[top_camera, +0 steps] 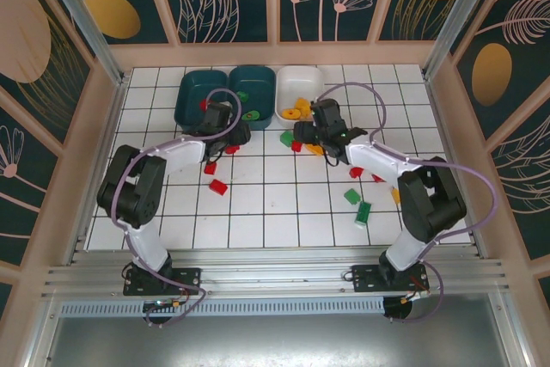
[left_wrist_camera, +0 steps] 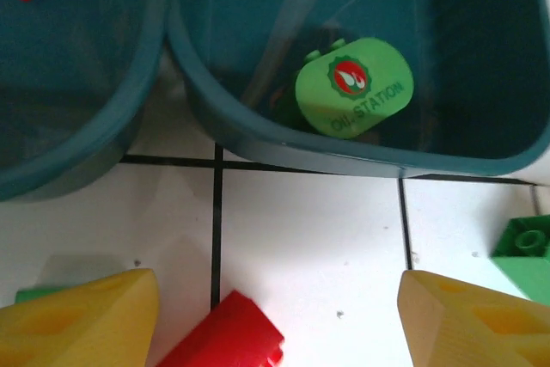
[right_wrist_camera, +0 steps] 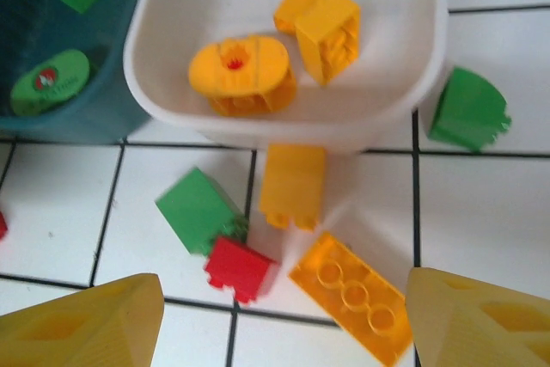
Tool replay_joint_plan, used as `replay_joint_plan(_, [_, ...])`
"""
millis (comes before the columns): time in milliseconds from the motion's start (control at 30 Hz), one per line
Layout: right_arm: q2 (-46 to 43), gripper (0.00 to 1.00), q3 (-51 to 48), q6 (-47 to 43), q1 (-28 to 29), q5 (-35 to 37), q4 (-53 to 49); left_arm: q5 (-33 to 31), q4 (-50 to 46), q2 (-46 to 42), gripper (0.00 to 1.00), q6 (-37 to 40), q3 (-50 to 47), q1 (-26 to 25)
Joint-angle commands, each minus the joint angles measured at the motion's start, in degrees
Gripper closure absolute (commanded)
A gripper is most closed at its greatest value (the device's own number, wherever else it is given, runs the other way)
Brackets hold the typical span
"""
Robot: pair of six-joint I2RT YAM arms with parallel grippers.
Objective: Sort the legos into containers by color
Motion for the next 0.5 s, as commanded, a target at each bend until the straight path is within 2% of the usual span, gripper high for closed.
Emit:
replay_joint_plan(0, [-4.8, 0.25, -3.2, 0.8, -0.3, 0.7, 2.9, 0.3, -4.4, 2.4, 0.29, 5.6, 2.4, -1.6])
replay_joint_plan(200, [-10.1, 0.25, -7.7, 1.2, -1.3, 0.7, 2.7, 2.2, -4.3, 1.8, 0.30, 4.6, -0.8, -3.4])
replay_joint_plan(367, [-12.3, 0.25, -9.1, 1.6, -1.5, 0.9, 2.6, -0.9, -7.0, 1.8, 0.30, 4.3, -1.2, -5.5])
replay_joint_plan(467, [-12.7, 0.25, -9.4, 1.9, -1.5, 0.9, 2.6, 0.6, -7.8, 1.8, 0.32, 2.9, -1.5, -5.7])
